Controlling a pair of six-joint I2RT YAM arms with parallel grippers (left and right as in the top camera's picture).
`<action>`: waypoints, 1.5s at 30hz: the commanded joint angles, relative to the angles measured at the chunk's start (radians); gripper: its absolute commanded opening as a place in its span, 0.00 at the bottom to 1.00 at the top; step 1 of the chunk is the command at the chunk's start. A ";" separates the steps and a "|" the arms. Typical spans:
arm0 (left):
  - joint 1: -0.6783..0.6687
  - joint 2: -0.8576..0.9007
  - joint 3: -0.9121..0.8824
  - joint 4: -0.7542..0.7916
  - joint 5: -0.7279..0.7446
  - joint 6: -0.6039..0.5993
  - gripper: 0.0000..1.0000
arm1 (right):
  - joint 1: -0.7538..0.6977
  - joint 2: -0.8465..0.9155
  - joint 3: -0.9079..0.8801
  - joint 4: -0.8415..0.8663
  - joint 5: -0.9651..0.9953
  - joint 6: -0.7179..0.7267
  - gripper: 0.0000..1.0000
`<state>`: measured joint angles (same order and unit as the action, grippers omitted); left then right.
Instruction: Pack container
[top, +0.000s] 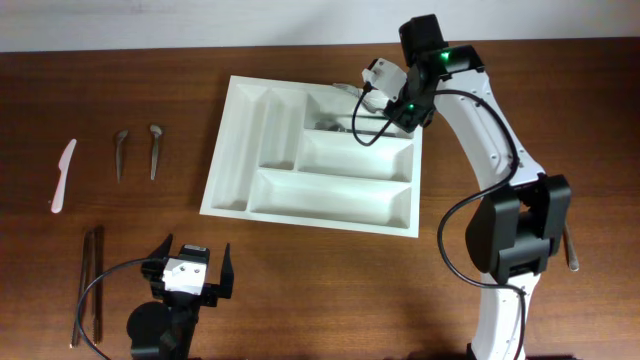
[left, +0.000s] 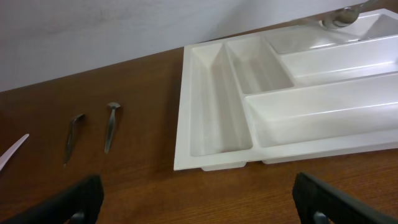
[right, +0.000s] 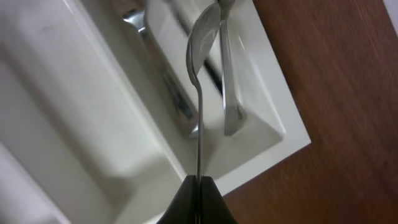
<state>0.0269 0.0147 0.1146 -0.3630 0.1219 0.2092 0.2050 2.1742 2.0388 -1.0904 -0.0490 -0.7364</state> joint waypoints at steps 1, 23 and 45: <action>0.005 -0.008 -0.004 -0.001 -0.007 0.013 0.99 | -0.003 -0.039 0.023 -0.008 -0.035 0.007 0.04; 0.005 -0.008 -0.004 -0.001 -0.007 0.013 0.99 | -0.003 -0.115 0.022 -0.182 -0.201 -0.204 0.04; 0.005 -0.008 -0.004 -0.001 -0.007 0.013 0.99 | -0.003 -0.045 0.003 -0.264 -0.344 -0.236 0.04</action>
<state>0.0269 0.0147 0.1146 -0.3630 0.1219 0.2092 0.2050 2.0987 2.0399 -1.3537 -0.3538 -0.9615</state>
